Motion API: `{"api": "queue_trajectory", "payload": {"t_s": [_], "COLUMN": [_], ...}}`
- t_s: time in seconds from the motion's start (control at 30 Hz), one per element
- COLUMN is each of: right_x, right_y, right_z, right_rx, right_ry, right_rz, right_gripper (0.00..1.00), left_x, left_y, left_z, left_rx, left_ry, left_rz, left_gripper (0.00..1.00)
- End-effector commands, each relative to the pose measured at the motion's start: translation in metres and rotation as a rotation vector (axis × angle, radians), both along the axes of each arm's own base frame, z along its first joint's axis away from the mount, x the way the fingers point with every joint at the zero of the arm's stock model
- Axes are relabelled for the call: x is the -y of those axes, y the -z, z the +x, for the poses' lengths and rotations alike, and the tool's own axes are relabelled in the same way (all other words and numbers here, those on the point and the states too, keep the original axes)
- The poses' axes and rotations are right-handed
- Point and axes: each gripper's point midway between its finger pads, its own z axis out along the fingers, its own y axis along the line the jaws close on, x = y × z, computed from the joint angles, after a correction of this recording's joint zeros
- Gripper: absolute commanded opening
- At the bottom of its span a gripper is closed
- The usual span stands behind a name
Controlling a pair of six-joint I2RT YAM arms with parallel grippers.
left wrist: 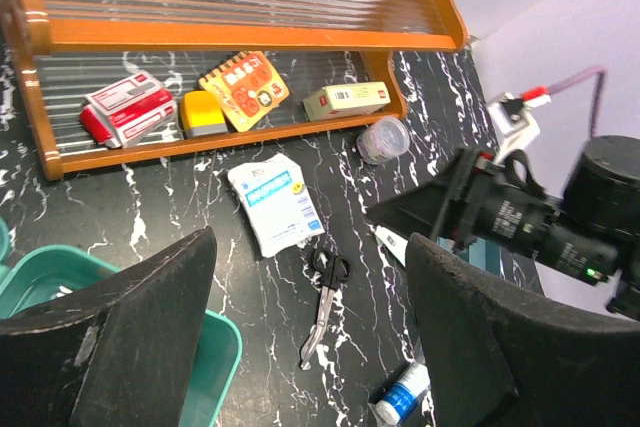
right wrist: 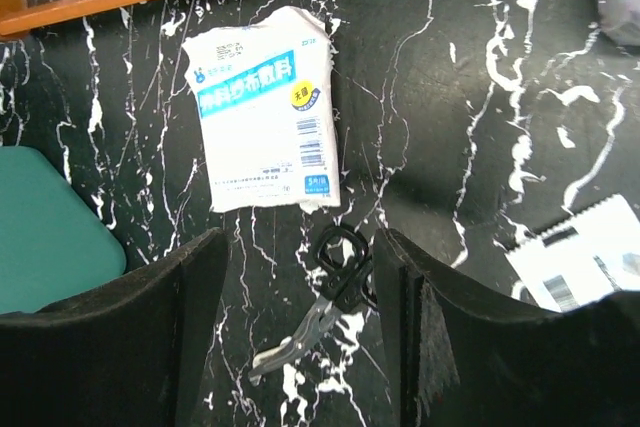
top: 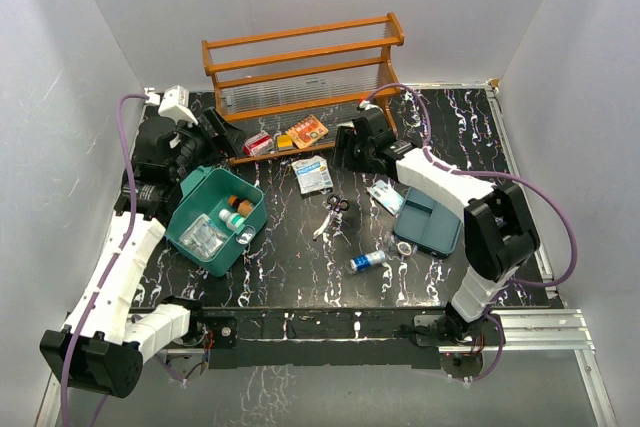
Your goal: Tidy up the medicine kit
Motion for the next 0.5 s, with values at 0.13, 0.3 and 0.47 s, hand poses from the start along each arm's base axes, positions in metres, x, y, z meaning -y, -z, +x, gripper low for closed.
{"api": "queue_trajectory", "payload": {"t_s": [0.13, 0.3, 0.47], "right_x": [-0.037, -0.046, -0.049], "right_y": [0.015, 0.032, 0.047], "right_z": [0.033, 0.045, 0.054], "right_rx": [0.031, 0.022, 0.013], "right_ry": [-0.081, -0.118, -0.113], "right_rz": [0.074, 0.062, 0.042], "right_gripper": [0.52, 0.45, 0.41], "left_x": [0.006, -0.003, -0.001], "left_y": [-0.02, -0.024, -0.025], "left_z": [0.0, -0.002, -0.004], "left_rx": [0.08, 0.115, 0.115], "left_ry": [0.055, 0.001, 0.019], "left_rz": [0.011, 0.009, 0.015], "left_gripper": [0.88, 0.99, 0.99]}}
